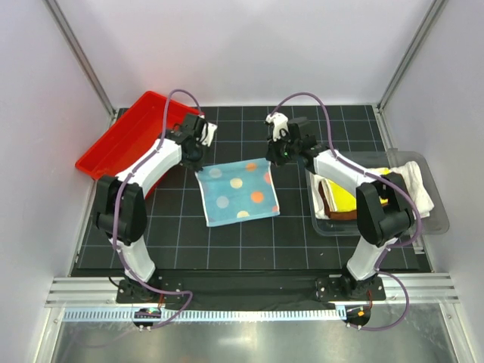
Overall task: Fold and stack the towels
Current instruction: Fold the towel
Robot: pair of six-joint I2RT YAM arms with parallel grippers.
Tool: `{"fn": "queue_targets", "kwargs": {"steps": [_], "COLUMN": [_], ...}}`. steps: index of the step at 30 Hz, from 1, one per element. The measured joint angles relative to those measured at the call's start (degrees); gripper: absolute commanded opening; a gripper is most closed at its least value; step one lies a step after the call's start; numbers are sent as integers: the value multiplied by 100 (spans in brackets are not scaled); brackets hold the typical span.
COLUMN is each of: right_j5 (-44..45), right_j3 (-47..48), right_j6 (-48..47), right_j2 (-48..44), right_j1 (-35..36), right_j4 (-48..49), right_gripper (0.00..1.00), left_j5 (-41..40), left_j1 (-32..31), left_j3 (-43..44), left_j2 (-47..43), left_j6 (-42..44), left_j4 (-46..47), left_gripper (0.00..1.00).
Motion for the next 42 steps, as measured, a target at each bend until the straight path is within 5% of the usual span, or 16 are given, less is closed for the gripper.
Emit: {"fn": "queue_targets", "kwargs": {"steps": [12,24,42], "right_j5": [-101,-155,-256], "right_j3": [-293,-1281,-2935], "right_j6": [-136,44,868], "right_j2": [-13,-1121,-2406], "right_j1": [-81,-76,61], "right_j4": [195,199,562], "right_gripper": [1,1,1], "left_j5": [715,1198,946], "left_j1": [2,-247,-813], "left_j3": [-372,-1141,-1965], "left_j2": [-151,-839,-1217], "left_j6": [271,348,-37], "left_j4": [109,-46,-129], "left_gripper": [0,0,0]}}
